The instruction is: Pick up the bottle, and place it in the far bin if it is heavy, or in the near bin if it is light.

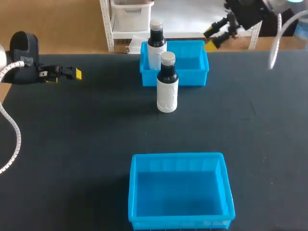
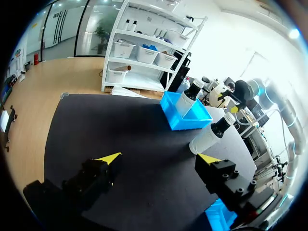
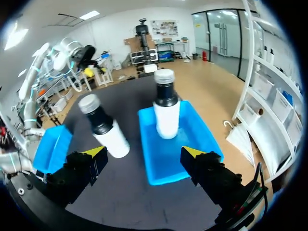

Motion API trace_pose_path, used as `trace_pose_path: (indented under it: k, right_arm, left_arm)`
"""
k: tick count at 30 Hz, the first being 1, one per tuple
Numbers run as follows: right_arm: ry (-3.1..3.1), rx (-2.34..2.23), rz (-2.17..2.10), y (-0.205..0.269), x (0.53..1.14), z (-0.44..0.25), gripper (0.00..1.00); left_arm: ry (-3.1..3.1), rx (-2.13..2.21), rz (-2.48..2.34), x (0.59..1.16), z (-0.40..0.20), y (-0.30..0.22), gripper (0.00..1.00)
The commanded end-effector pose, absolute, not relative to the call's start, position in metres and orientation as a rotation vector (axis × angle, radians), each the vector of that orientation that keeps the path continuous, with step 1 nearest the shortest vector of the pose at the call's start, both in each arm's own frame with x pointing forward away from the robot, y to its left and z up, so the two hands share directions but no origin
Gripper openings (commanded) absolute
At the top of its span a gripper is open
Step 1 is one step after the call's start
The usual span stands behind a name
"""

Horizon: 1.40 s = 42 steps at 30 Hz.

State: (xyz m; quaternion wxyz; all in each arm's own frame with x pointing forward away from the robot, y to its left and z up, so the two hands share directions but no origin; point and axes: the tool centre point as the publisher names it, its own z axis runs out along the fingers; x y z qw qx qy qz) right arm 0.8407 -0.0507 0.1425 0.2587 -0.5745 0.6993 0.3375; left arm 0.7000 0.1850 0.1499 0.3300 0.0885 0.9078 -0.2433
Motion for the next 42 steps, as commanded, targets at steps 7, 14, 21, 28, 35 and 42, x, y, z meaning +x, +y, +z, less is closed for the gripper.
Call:
trace_pose_path:
  k: [7,14,21,28,35,42]
  right_arm:
    - [1.803,-1.544,0.707,-0.042,0.736,0.156,1.00]
    - [1.739,-1.577,0.727,-0.010,0.738,0.144,1.00]
    - [1.697,-1.583,0.773,0.009,0.751,0.137,1.00]
    - [1.669,-1.605,0.821,0.030,0.756,0.130,1.00]
    - [1.642,-1.610,0.869,0.049,0.763,0.125,1.00]
    - [1.633,-1.602,0.913,0.066,0.767,0.120,1.00]
  left_arm:
    - [2.374,0.231,-0.636,0.700,0.150,0.185,1.00]
    - [2.374,0.231,-0.636,0.700,0.150,0.185,1.00]
    - [2.374,0.231,-0.636,0.700,0.150,0.185,1.00]
    - [2.374,0.231,-0.636,0.700,0.150,0.185,1.00]
    - [2.374,0.231,-0.636,0.700,0.150,0.185,1.00]
    - [2.374,0.231,-0.636,0.700,0.150,0.185,1.00]
